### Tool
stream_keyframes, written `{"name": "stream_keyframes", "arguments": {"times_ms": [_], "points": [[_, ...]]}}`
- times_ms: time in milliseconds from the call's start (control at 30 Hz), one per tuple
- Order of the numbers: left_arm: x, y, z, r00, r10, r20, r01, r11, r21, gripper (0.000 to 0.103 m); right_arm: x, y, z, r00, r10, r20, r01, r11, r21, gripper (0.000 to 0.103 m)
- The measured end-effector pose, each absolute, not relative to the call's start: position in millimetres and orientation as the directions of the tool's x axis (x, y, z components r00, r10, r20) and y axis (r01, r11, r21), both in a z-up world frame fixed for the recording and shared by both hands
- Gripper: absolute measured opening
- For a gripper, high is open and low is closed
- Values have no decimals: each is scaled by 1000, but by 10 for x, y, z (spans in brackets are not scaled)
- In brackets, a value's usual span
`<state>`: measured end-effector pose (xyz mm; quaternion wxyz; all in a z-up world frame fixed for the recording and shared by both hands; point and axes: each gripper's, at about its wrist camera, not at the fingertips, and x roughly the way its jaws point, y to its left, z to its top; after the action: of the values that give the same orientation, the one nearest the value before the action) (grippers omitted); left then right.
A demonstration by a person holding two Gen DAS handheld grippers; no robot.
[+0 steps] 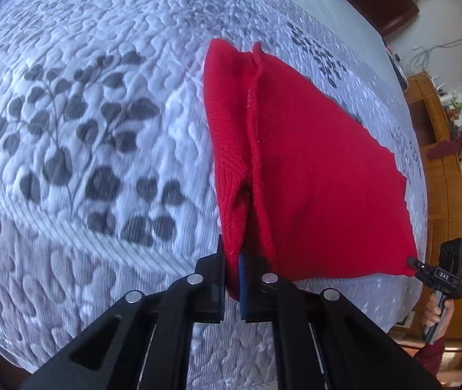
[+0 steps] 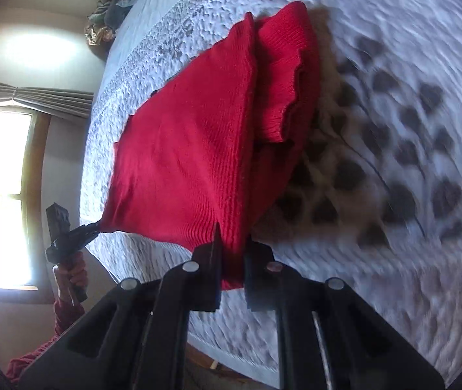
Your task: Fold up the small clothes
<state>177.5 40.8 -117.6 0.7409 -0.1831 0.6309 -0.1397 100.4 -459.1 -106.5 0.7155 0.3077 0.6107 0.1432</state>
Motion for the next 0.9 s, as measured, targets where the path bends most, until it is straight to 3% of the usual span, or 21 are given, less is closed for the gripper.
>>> {"name": "stream_keyframes", "arguments": {"times_ms": [267, 367, 433, 567, 700, 900], "points": [[1556, 214, -1450, 202, -304, -931, 34, 952, -303, 6, 810, -4447, -1435, 201, 426, -882, 145, 878, 457, 12], [1508, 150, -1339, 219, -243, -945, 100, 969, -226, 15, 811, -4420, -1365, 202, 433, -879, 133, 877, 462, 17], [1453, 216, -1204, 241, -200, -950, 98, 979, -181, 34, 768, -4453, -1196, 209, 387, -898, 118, 902, 416, 25], [1617, 275, -786, 356, -129, -925, 107, 990, -97, 35, 799, -4607, -781, 286, 304, -909, 84, 937, 340, 36], [2056, -61, -596, 381, -158, -911, 131, 985, -116, 43, 1350, -4588, -509, 339, 288, -896, 67, 942, 328, 36], [2697, -639, -925, 344, -149, -927, 146, 984, -103, 43, 2320, -4627, -915, 291, 310, -905, 119, 927, 355, 36]]}}
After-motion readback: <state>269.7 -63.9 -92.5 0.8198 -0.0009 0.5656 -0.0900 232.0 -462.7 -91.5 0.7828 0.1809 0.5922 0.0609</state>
